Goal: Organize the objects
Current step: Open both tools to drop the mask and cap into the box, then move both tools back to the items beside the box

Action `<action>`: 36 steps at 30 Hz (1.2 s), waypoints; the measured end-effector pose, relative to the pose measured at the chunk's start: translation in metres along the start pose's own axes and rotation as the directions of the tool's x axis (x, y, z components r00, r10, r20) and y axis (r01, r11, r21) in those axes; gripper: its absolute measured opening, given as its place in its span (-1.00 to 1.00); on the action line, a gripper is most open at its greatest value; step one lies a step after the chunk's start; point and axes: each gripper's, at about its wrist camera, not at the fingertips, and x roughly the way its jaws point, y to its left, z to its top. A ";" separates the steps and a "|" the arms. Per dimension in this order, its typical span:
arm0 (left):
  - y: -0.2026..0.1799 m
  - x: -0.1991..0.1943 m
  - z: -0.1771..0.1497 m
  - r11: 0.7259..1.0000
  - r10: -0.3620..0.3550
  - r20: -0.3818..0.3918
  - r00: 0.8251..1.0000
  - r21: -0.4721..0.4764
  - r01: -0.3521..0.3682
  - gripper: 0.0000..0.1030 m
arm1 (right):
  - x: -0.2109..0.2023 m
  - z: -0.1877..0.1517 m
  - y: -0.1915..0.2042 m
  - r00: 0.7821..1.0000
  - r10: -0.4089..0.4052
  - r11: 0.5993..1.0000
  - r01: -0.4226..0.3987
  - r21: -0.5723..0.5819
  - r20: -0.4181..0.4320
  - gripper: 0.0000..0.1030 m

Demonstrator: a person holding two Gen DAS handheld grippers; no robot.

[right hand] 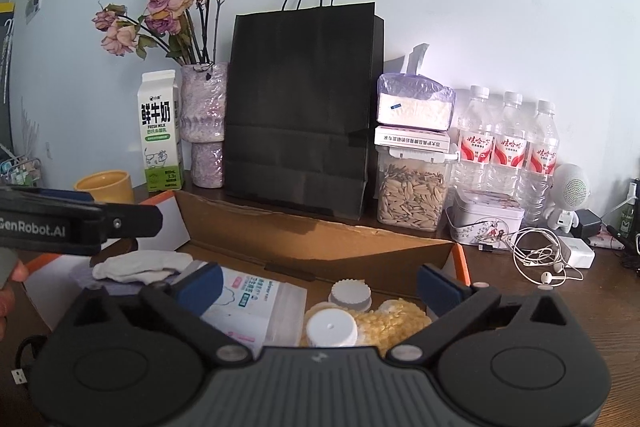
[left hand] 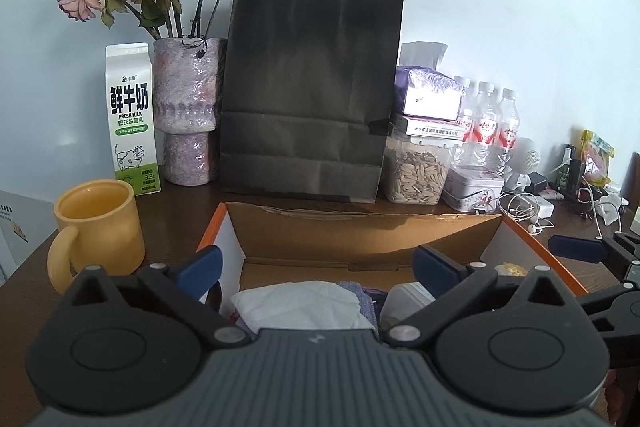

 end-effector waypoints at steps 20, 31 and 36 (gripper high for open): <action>0.001 -0.029 0.000 1.000 0.007 0.030 1.000 0.003 -0.007 1.00 | -0.016 0.001 0.014 1.000 0.001 1.000 -0.001 -0.016 0.020 1.00; 0.010 -0.071 -0.013 1.000 0.025 0.016 1.000 0.008 -0.025 1.00 | -0.052 -0.006 0.036 1.000 0.010 1.000 -0.009 -0.019 0.022 1.00; 0.019 -0.094 -0.020 0.999 0.040 0.010 0.999 0.012 -0.040 1.00 | -0.069 -0.013 0.050 0.999 0.032 0.999 -0.032 -0.029 0.011 1.00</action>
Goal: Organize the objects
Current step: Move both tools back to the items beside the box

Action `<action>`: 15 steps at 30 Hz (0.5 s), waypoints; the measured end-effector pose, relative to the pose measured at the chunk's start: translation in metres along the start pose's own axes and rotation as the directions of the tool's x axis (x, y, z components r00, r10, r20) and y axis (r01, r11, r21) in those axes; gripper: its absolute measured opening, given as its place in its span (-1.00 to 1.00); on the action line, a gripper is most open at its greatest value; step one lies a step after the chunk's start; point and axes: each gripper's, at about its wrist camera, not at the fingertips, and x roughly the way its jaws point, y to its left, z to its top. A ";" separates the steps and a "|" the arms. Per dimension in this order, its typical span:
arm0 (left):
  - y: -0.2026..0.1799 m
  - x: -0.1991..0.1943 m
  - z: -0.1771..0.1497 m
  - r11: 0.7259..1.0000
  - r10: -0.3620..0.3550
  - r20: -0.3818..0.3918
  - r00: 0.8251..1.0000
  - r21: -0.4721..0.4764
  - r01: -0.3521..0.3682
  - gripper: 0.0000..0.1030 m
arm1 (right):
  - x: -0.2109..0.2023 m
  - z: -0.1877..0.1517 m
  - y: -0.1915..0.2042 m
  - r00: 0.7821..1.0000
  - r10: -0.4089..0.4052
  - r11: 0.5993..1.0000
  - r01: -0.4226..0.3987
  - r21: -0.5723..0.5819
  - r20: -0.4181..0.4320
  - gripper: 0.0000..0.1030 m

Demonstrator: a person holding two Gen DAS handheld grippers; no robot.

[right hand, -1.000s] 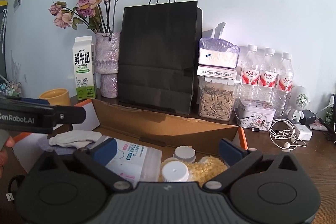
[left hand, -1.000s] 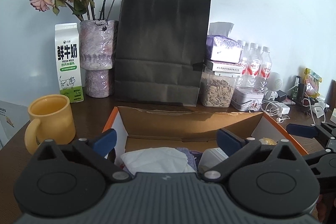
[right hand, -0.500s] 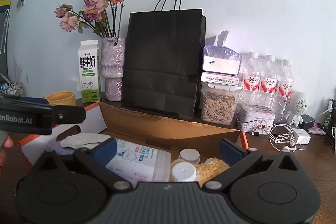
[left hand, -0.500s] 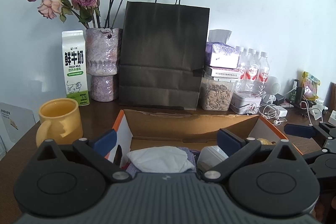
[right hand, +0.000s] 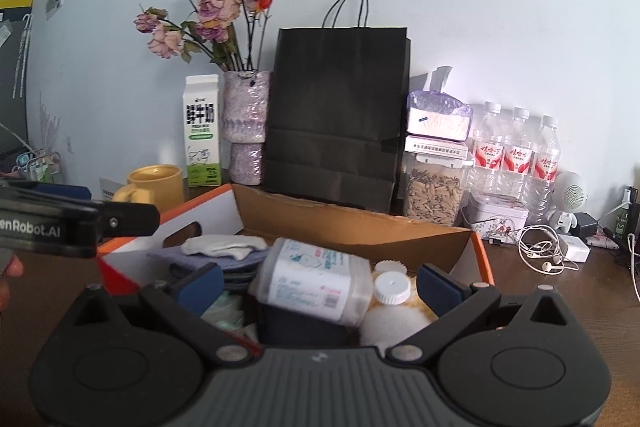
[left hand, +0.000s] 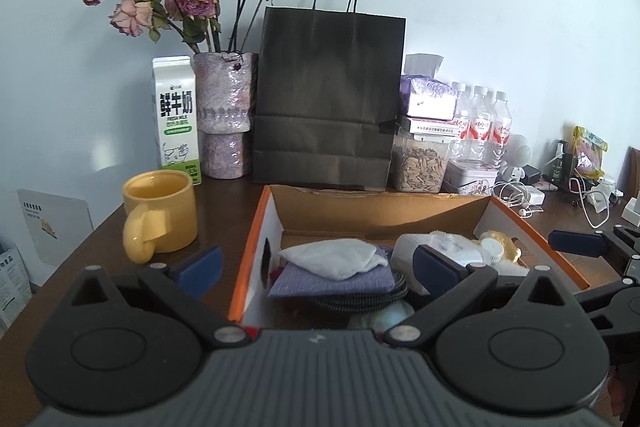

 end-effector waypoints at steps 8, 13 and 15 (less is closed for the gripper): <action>0.022 -0.031 -0.020 0.999 0.034 -0.047 0.998 0.001 -0.034 1.00 | -0.026 -0.019 0.032 0.998 0.057 0.998 -0.057 -0.009 -0.042 1.00; 0.039 -0.048 -0.036 0.998 0.061 -0.080 0.995 0.004 -0.061 1.00 | -0.033 -0.039 0.057 0.988 0.108 0.993 -0.112 -0.032 -0.108 1.00; 0.045 -0.054 -0.043 0.998 0.067 -0.090 0.994 0.000 -0.067 1.00 | -0.034 -0.047 0.065 0.982 0.133 0.990 -0.139 -0.034 -0.137 1.00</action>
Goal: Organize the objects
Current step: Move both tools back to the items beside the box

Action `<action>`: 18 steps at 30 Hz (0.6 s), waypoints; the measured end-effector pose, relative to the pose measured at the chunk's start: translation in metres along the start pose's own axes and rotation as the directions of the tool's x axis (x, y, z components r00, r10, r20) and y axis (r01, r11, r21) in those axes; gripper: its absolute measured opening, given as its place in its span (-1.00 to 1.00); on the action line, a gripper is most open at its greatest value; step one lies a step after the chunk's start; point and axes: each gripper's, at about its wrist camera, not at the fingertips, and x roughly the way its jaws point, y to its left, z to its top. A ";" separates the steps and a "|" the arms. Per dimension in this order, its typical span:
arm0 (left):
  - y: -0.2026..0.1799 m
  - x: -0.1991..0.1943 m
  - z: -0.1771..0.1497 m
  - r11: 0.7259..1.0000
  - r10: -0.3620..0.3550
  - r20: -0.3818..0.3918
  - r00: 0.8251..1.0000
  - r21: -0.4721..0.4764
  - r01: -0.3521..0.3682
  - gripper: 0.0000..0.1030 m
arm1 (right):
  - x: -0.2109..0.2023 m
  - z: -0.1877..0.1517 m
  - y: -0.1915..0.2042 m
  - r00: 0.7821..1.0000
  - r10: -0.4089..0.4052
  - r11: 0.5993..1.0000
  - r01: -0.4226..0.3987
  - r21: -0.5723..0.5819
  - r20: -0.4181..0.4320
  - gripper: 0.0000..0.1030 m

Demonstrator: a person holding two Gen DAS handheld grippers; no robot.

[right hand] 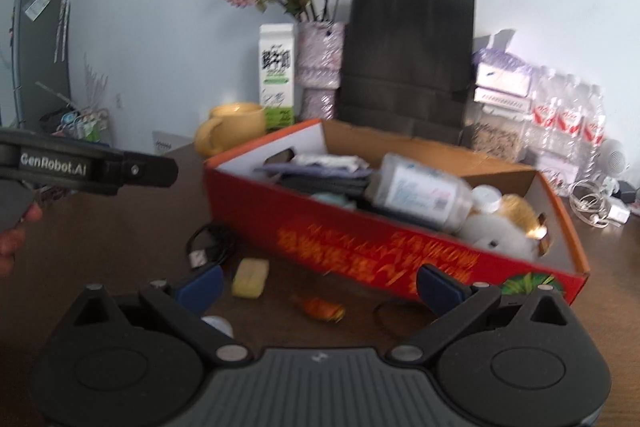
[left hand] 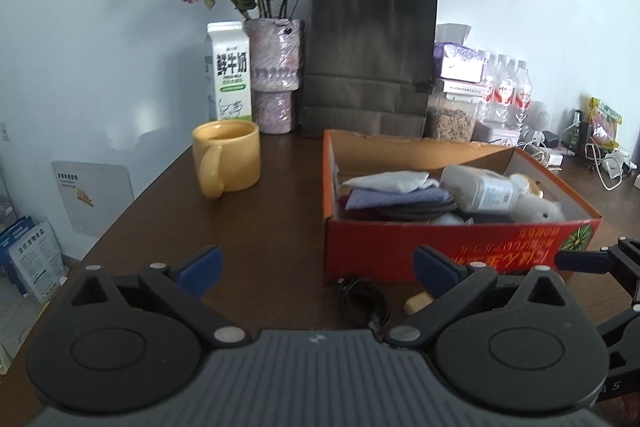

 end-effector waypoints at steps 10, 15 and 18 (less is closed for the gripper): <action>0.024 -0.012 -0.026 1.000 0.013 -0.058 0.998 -0.025 -0.014 1.00 | 0.018 -0.017 0.035 0.983 0.131 0.991 -0.134 -0.018 -0.127 0.55; 0.031 -0.013 -0.033 0.999 0.009 -0.073 0.997 -0.042 -0.012 1.00 | 0.023 -0.017 0.040 0.980 0.144 0.989 -0.148 -0.022 -0.141 -0.20; 0.031 -0.011 -0.034 0.999 0.006 -0.077 0.997 -0.042 -0.009 1.00 | 0.022 -0.018 0.040 0.980 0.149 0.988 -0.152 -0.013 -0.132 -0.46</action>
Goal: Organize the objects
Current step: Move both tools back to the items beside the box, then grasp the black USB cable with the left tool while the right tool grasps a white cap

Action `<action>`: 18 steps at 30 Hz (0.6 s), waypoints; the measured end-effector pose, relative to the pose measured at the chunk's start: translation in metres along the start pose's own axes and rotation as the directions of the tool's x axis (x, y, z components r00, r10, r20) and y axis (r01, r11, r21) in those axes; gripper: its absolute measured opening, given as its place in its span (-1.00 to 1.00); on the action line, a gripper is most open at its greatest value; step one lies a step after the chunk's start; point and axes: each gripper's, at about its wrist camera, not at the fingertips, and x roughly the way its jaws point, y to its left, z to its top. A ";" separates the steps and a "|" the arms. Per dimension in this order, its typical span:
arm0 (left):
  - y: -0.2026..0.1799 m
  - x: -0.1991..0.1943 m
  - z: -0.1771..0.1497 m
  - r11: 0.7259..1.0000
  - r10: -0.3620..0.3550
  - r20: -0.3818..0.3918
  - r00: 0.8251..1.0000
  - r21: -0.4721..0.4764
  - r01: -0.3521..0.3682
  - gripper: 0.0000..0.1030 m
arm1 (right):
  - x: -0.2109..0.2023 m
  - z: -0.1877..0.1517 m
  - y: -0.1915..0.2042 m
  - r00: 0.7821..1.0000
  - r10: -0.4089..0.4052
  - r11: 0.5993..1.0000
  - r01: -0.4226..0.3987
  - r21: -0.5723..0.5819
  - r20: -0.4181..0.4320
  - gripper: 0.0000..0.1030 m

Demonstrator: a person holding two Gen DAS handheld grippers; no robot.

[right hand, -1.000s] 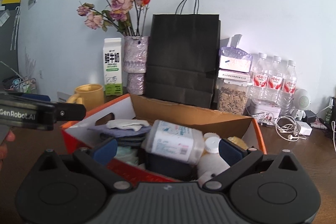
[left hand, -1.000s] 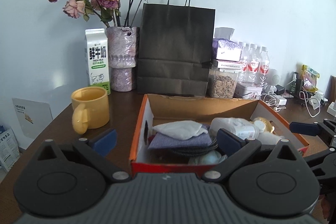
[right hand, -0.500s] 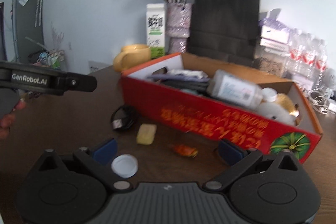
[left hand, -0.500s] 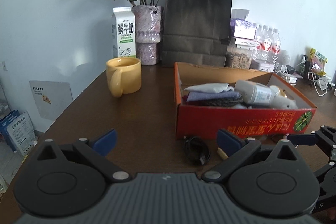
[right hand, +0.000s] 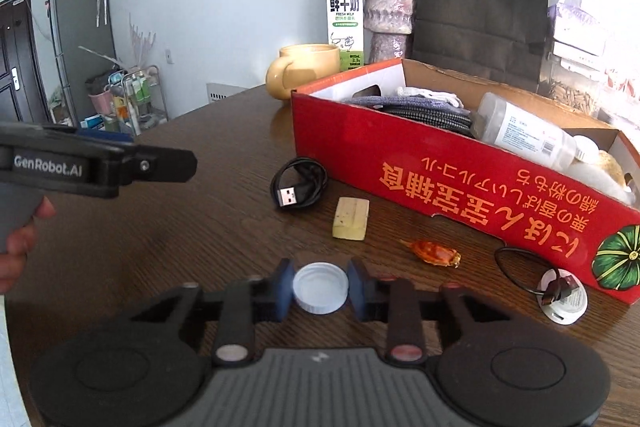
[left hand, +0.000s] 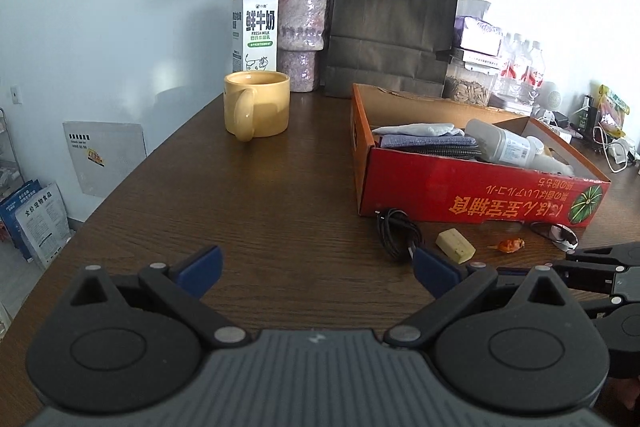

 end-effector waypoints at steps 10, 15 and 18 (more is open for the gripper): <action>-0.015 0.022 0.000 1.000 -0.007 -0.044 0.999 0.022 0.008 1.00 | -0.011 -0.002 -0.023 0.994 -0.083 0.996 0.080 0.044 0.075 -0.46; -0.035 0.043 0.000 0.997 -0.012 -0.069 0.998 0.072 0.017 1.00 | -0.020 -0.006 -0.043 0.985 -0.136 0.989 0.128 0.078 0.108 -0.46; -0.046 0.059 0.002 0.996 0.000 -0.084 0.996 0.085 0.007 1.00 | -0.026 -0.008 -0.051 0.980 -0.157 0.985 0.146 0.091 0.126 -0.46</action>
